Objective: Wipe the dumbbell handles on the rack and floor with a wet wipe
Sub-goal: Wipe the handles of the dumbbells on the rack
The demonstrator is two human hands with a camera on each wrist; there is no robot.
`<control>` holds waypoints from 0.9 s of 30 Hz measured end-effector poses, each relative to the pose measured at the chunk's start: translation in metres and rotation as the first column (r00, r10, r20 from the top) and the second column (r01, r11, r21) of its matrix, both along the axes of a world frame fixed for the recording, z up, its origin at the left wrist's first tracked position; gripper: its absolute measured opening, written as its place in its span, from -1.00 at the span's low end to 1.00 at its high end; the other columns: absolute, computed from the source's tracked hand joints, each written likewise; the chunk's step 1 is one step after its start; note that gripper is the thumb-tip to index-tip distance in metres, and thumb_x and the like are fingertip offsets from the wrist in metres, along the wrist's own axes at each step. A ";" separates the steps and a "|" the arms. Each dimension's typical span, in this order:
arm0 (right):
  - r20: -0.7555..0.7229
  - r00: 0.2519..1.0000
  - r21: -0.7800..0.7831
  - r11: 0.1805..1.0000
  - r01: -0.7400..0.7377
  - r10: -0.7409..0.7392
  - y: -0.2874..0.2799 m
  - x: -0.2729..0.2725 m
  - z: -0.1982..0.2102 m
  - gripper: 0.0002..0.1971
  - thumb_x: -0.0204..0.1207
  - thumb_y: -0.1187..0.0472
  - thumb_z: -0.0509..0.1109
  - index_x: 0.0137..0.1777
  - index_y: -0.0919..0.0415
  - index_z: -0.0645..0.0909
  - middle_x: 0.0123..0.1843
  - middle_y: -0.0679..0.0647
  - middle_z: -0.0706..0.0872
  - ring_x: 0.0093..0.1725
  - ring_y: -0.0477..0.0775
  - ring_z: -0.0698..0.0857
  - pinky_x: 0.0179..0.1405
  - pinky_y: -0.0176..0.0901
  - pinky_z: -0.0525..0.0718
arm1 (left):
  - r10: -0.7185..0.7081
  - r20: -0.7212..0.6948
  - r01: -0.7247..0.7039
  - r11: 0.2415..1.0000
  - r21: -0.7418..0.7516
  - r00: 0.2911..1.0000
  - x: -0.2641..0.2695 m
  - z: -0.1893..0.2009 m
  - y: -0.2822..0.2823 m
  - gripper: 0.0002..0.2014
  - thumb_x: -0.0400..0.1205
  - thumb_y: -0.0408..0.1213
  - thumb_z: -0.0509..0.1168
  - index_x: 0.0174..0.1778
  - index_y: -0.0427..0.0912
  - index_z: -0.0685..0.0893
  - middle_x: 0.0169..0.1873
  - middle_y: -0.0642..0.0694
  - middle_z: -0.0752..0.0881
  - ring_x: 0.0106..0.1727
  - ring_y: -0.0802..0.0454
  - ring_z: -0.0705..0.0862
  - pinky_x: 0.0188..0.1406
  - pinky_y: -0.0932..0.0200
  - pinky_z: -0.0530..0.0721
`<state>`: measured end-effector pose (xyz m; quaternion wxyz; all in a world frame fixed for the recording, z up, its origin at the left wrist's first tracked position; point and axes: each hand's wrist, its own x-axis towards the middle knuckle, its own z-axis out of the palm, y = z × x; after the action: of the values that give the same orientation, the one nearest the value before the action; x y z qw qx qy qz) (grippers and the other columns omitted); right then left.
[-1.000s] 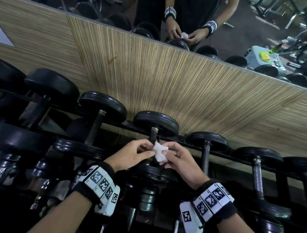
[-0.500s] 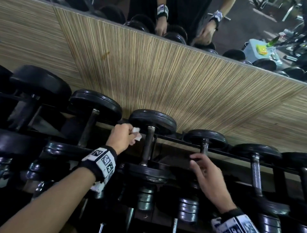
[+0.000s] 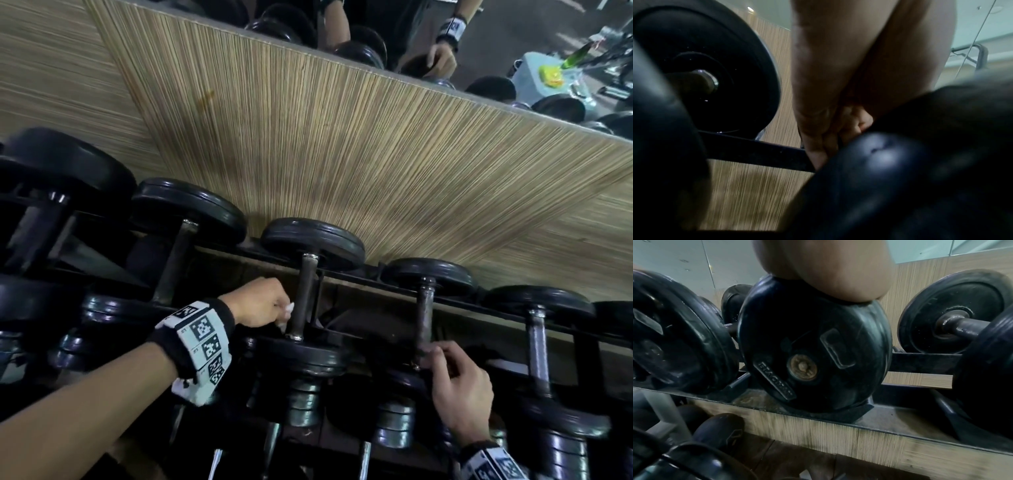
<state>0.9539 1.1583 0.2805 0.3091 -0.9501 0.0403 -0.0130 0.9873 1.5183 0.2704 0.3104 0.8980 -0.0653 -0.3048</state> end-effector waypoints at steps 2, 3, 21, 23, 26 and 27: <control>0.009 1.000 0.006 1.000 0.001 -0.001 0.002 0.000 0.002 -0.67 0.49 -0.28 0.04 -0.21 -0.25 0.61 -0.42 -0.11 0.76 -0.33 0.03 0.69 -0.30 -0.02 0.52 | 0.076 -0.001 -0.076 0.995 -0.059 0.997 0.008 -0.001 0.003 -0.72 0.65 -0.29 0.37 -0.37 -0.27 0.77 -0.37 -0.08 0.78 -0.25 0.02 0.72 0.00 -0.02 0.63; 0.009 1.000 0.003 1.000 0.000 0.000 0.003 0.000 0.003 -0.69 0.49 -0.28 0.04 -0.22 -0.28 0.59 -0.42 -0.11 0.76 -0.34 0.01 0.68 -0.33 -0.05 0.49 | 0.153 0.029 -0.148 0.980 -0.130 0.988 0.013 -0.001 0.004 -0.69 0.67 -0.32 0.35 -0.41 -0.24 0.75 -0.41 0.01 0.77 -0.31 0.12 0.70 -0.08 0.02 0.60; 0.031 0.999 -0.023 1.000 0.021 -0.020 0.004 -0.001 -0.002 -0.76 0.54 -0.12 0.11 -0.23 -0.20 0.59 -0.44 -0.11 0.75 -0.38 -0.03 0.69 -0.34 0.01 0.59 | 0.157 -0.156 -0.197 0.937 -0.288 0.975 0.003 0.003 0.003 -0.73 0.65 -0.48 0.33 -0.39 -0.24 0.70 -0.41 -0.01 0.74 -0.34 0.30 0.60 -0.15 0.33 0.50; 0.035 0.999 -0.028 1.000 0.015 -0.014 0.004 0.000 -0.002 -0.75 0.53 -0.12 0.11 -0.23 -0.20 0.59 -0.44 -0.11 0.75 -0.38 -0.03 0.69 -0.33 0.00 0.60 | 0.304 -0.123 -0.328 0.875 -0.357 0.945 0.017 0.010 0.001 -0.77 0.69 -0.51 0.28 -0.29 -0.36 0.69 -0.38 0.01 0.71 -0.37 0.40 0.59 -0.23 0.50 0.48; 0.049 0.999 -0.022 1.000 0.017 -0.016 0.005 0.000 -0.003 -0.76 0.54 -0.11 0.11 -0.24 -0.21 0.58 -0.46 -0.11 0.74 -0.41 -0.05 0.68 -0.35 -0.02 0.59 | 0.445 -0.088 -0.442 0.810 -0.386 0.891 0.032 0.012 0.001 -0.79 0.75 -0.40 0.25 -0.05 -0.48 0.70 -0.17 -0.07 0.74 -0.10 0.23 0.65 -0.10 0.38 0.59; 0.053 0.998 -0.020 1.000 0.020 -0.019 0.005 0.000 -0.003 -0.75 0.54 -0.14 0.09 -0.24 -0.22 0.58 -0.46 -0.11 0.74 -0.41 -0.04 0.68 -0.35 -0.01 0.60 | 0.455 -0.096 -0.455 0.804 -0.382 0.885 0.034 0.011 0.002 -0.79 0.75 -0.38 0.25 0.00 -0.48 0.70 -0.12 -0.10 0.75 -0.04 0.17 0.65 -0.04 0.30 0.60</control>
<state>0.9537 1.1634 0.2770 0.2999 -0.9522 0.0414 -0.0413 1.0216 1.5202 0.2811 0.5485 0.8063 0.0917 -0.2018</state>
